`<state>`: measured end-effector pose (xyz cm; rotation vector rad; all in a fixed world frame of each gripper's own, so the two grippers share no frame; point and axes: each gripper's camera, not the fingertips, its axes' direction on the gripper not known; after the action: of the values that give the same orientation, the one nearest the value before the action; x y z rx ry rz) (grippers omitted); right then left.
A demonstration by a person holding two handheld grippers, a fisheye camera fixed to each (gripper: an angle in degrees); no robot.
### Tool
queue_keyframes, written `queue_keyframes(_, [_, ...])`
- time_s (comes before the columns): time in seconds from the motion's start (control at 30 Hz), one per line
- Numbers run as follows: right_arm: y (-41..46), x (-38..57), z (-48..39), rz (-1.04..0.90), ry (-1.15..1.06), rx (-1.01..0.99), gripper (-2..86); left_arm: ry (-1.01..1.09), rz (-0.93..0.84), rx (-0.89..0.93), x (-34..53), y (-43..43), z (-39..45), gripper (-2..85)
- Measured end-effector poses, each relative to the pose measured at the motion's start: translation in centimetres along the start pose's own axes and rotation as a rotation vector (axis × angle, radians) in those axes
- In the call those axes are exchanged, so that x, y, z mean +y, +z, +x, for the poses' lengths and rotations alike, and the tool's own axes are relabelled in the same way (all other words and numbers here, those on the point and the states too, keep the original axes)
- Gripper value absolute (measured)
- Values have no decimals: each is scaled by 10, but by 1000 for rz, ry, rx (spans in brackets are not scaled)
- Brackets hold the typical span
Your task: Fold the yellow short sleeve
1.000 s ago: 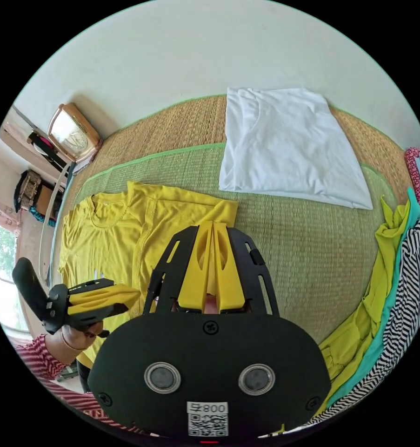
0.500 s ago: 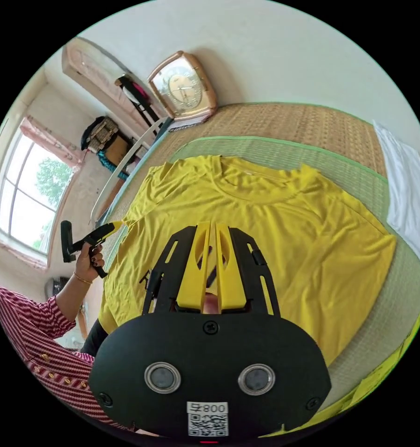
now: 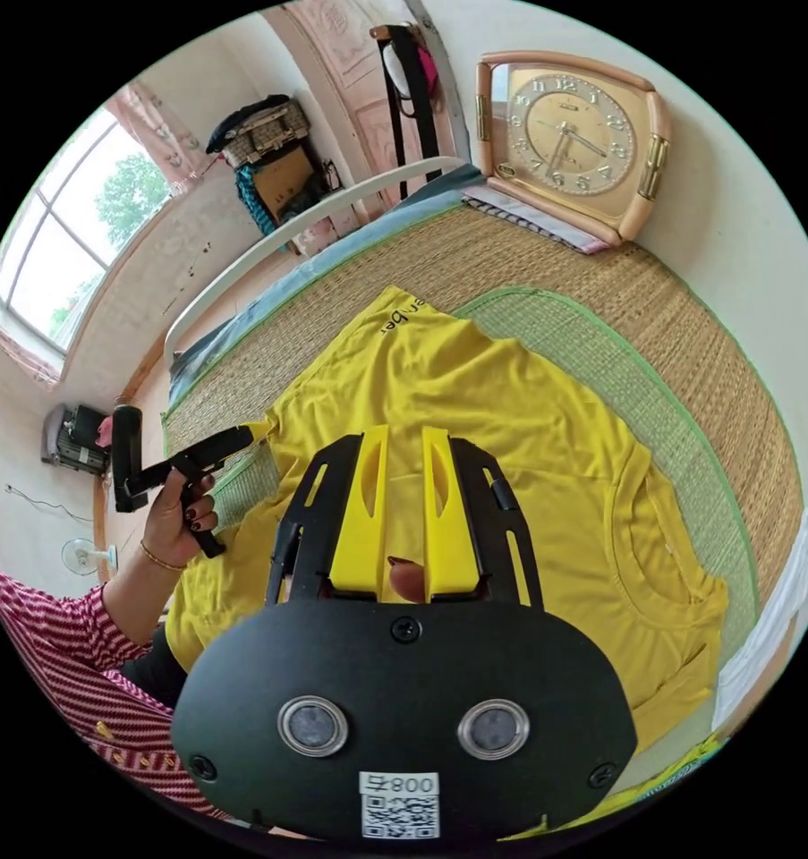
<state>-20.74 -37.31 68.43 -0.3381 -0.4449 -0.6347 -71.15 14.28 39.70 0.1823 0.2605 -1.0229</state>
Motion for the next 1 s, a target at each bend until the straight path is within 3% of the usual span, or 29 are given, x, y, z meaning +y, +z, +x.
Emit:
queue_keyframes(0.17, [31,-54,-30,-20,-62,56,73,-3,42,53,2,-23,-21,13])
queue_keyframes(0.33, [58,-106,-58,-27,-131,108,78,63,46,-24,0,-50,-27,51])
queue_keyframes(0.47, [80,-145,-75,-29,-164,149,81,72,7,27,-10,-50,-38,63])
queue_keyframes(0.77, [141,-219,-111,-104,-236,227,83,63,7,116,-15,-67,-63,9])
queue_keyframes(1.0, [174,-256,-128,-137,-254,268,82,115,1,134,-17,-78,-62,48])
